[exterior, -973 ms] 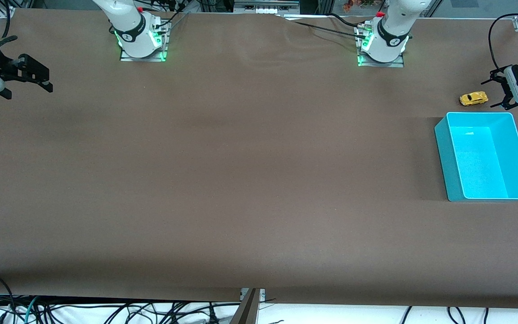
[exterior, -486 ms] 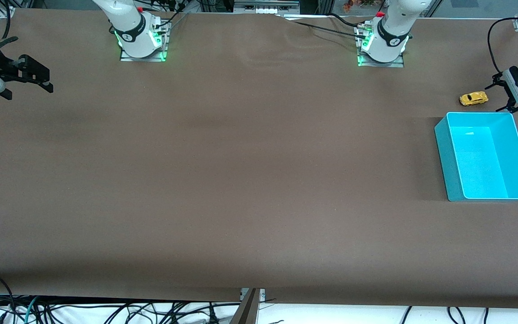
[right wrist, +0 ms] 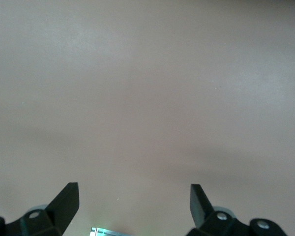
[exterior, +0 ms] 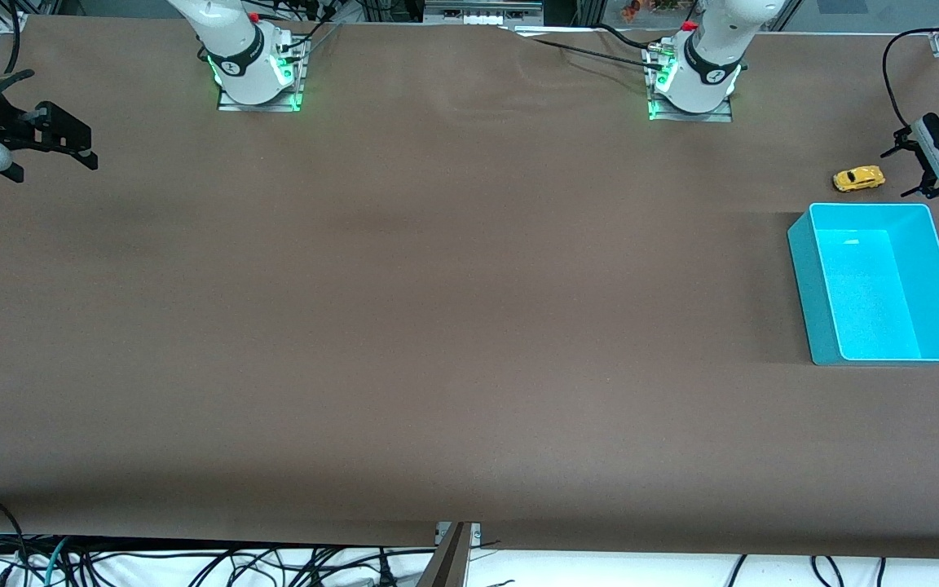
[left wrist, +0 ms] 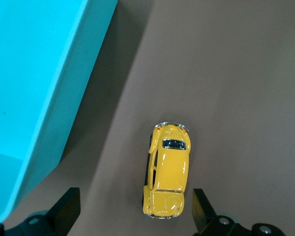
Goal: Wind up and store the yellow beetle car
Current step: 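Lower the left gripper around the yellow car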
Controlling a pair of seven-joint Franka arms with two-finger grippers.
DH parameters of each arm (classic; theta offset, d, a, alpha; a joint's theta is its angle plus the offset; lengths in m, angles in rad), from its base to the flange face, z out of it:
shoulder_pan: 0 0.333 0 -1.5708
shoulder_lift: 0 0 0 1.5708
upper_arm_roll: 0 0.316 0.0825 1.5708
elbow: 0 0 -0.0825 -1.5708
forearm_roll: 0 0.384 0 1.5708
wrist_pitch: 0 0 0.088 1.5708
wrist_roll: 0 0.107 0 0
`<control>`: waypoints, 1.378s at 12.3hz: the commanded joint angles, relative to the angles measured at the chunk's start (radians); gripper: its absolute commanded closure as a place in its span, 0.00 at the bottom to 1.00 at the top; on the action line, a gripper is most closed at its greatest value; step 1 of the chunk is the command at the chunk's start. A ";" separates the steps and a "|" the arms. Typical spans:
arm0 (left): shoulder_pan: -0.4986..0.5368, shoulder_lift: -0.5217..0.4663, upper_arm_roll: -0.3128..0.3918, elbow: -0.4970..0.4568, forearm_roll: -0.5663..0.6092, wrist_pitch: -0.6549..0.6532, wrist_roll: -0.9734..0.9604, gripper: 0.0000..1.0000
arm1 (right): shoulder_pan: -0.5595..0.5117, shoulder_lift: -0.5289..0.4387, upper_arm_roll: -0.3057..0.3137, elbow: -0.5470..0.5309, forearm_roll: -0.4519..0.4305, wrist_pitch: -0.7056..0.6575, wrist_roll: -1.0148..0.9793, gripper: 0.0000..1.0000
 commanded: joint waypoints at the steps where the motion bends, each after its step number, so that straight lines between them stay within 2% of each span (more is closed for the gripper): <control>1: 0.024 0.018 -0.015 -0.009 0.005 0.029 0.033 0.00 | 0.005 0.011 -0.004 0.030 0.014 -0.019 -0.014 0.00; 17: 0.087 0.044 -0.015 -0.032 0.006 0.030 0.133 0.00 | 0.005 0.019 -0.006 0.028 0.014 -0.020 -0.012 0.00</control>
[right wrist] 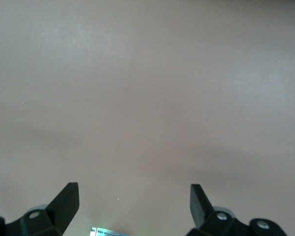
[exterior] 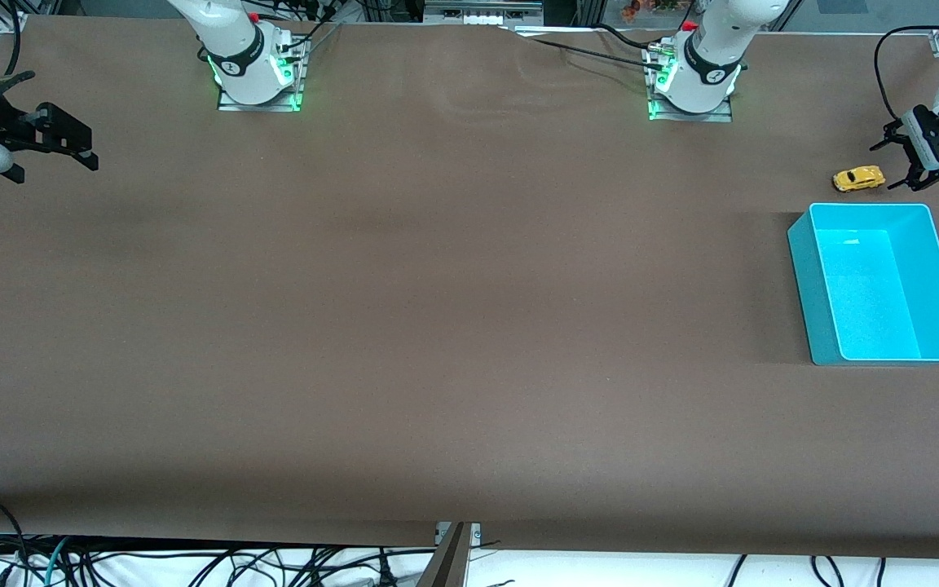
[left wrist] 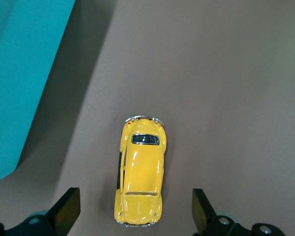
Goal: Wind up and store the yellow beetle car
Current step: 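Lower the left gripper around the yellow car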
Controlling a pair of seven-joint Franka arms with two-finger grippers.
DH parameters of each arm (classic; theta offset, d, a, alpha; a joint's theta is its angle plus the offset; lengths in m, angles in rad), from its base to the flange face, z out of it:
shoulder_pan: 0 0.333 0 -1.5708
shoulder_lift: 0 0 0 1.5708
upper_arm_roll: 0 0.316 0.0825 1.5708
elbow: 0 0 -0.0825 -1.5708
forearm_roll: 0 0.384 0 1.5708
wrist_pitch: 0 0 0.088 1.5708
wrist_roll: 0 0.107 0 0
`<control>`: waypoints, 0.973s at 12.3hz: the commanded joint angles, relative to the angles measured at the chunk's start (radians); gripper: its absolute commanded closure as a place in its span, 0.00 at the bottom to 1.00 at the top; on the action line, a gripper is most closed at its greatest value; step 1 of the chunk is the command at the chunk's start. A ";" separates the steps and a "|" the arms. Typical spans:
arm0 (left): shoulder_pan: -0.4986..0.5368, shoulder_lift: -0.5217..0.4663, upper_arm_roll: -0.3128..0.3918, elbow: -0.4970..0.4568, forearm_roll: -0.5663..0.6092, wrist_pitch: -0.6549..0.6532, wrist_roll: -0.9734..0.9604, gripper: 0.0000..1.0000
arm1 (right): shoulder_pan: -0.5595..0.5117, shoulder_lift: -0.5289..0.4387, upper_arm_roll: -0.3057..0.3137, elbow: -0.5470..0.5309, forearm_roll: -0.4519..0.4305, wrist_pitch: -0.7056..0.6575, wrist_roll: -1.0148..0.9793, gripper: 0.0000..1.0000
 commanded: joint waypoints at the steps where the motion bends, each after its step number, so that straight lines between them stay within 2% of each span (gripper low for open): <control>1: 0.028 0.014 -0.015 -0.003 0.006 0.008 0.034 0.00 | 0.005 0.016 -0.006 0.028 0.014 -0.020 -0.012 0.00; 12: 0.028 0.070 -0.017 -0.004 0.005 0.011 0.038 0.00 | 0.005 0.022 -0.006 0.026 0.014 -0.022 -0.014 0.00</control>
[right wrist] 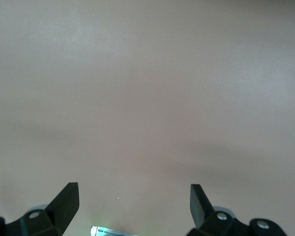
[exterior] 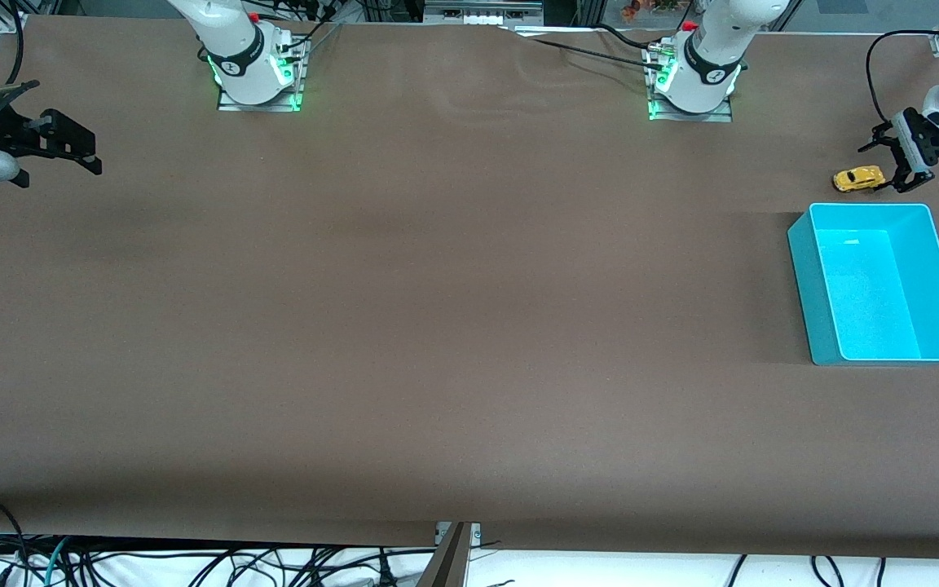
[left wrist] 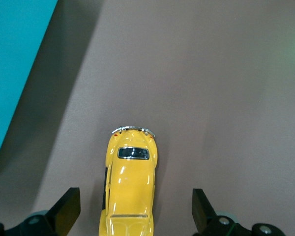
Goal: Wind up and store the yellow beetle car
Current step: 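Close the left gripper on the car and carry it over the tray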
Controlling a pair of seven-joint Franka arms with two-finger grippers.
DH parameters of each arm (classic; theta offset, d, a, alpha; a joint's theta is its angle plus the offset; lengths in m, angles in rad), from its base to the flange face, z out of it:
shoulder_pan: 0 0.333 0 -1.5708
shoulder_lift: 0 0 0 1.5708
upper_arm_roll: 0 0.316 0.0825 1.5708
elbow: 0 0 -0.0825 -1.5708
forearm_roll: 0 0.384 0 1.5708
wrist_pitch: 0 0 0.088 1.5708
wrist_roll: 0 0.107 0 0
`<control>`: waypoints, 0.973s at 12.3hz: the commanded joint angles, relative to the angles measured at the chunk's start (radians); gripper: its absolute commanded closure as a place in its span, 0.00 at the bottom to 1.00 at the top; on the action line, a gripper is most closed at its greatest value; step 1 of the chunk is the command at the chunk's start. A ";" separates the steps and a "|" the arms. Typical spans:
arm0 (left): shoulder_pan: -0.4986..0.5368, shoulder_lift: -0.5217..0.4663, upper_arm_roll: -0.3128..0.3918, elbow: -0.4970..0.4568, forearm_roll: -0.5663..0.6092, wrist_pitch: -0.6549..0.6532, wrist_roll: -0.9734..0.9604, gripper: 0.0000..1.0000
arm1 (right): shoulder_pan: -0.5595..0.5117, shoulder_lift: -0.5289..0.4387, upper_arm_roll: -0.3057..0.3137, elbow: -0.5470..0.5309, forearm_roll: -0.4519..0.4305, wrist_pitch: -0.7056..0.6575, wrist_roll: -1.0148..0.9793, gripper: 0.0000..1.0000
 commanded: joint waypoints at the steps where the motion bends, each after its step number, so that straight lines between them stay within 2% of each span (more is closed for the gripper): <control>1: 0.020 0.019 -0.016 0.000 0.005 0.012 0.027 0.06 | 0.005 0.009 -0.006 0.028 0.014 -0.020 -0.014 0.00; 2: 0.020 0.019 -0.016 0.000 0.005 0.014 0.027 0.44 | 0.005 0.009 -0.006 0.028 0.014 -0.020 -0.014 0.00; 3: 0.020 0.019 -0.016 0.000 0.005 0.017 0.025 0.75 | 0.005 0.009 -0.006 0.028 0.014 -0.020 -0.014 0.00; 4: 0.020 0.019 -0.016 0.000 0.005 0.018 0.025 0.97 | 0.005 0.009 -0.006 0.028 0.014 -0.020 -0.014 0.00; 5: 0.019 0.018 -0.016 0.000 0.005 0.018 0.025 1.00 | 0.005 0.009 -0.006 0.028 0.014 -0.020 -0.014 0.00; 12: 0.020 -0.019 -0.017 0.031 0.003 0.000 0.022 1.00 | 0.005 0.010 -0.006 0.030 0.014 -0.021 -0.015 0.00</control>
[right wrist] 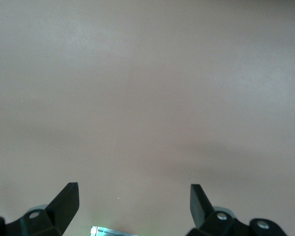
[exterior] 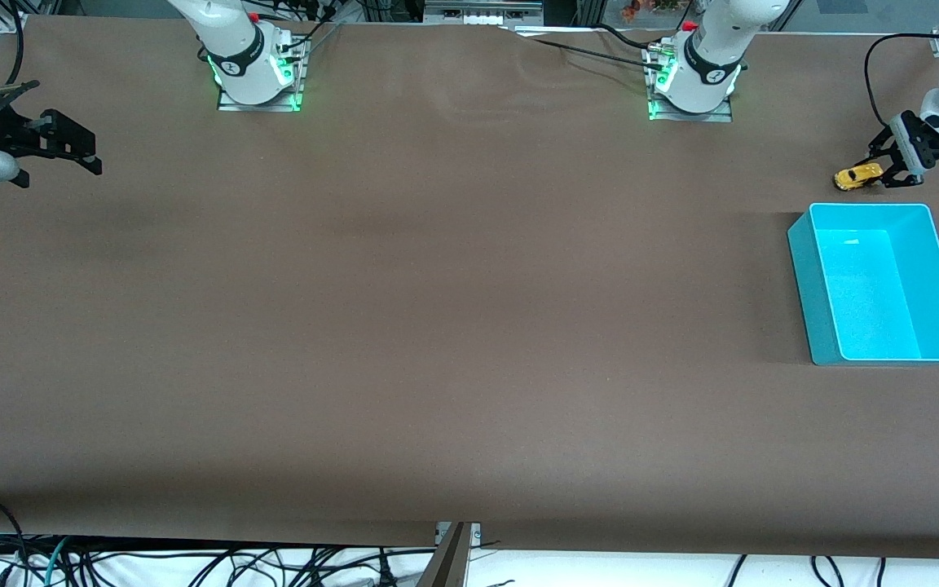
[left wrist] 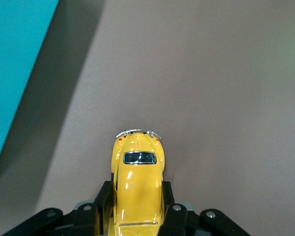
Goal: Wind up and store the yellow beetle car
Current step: 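Close the left gripper on the car and carry it over the tray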
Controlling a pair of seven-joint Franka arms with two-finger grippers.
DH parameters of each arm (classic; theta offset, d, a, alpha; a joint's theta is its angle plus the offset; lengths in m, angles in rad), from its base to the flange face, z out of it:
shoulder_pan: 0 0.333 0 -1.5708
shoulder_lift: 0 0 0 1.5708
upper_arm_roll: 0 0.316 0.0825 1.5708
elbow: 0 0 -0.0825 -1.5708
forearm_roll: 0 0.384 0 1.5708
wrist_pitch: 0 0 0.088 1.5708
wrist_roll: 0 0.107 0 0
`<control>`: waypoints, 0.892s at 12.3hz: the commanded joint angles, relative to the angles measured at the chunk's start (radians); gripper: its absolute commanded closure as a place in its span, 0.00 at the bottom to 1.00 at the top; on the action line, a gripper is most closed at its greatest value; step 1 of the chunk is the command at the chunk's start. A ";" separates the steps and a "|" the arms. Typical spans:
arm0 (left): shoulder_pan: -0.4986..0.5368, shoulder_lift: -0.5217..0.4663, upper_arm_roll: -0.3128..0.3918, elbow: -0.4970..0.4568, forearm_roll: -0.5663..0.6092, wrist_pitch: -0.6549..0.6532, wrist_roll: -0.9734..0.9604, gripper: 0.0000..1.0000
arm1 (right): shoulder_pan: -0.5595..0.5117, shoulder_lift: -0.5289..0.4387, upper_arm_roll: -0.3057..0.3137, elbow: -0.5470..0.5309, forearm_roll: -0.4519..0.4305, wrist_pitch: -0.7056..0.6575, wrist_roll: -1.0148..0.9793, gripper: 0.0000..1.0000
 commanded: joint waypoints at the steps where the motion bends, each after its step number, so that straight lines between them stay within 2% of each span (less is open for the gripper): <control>1: 0.020 -0.047 -0.015 0.048 0.003 -0.067 0.019 1.00 | 0.005 0.010 -0.006 0.029 0.014 -0.020 -0.015 0.00; 6: 0.006 -0.050 -0.024 0.312 0.005 -0.372 0.010 1.00 | 0.005 0.010 -0.007 0.031 0.013 -0.020 -0.015 0.00; 9: 0.000 -0.053 -0.143 0.465 0.014 -0.518 -0.053 1.00 | 0.005 0.010 -0.007 0.032 0.013 -0.018 -0.018 0.00; 11: -0.023 -0.056 -0.246 0.557 0.086 -0.595 -0.157 0.99 | 0.005 0.010 -0.007 0.034 0.013 -0.017 -0.020 0.00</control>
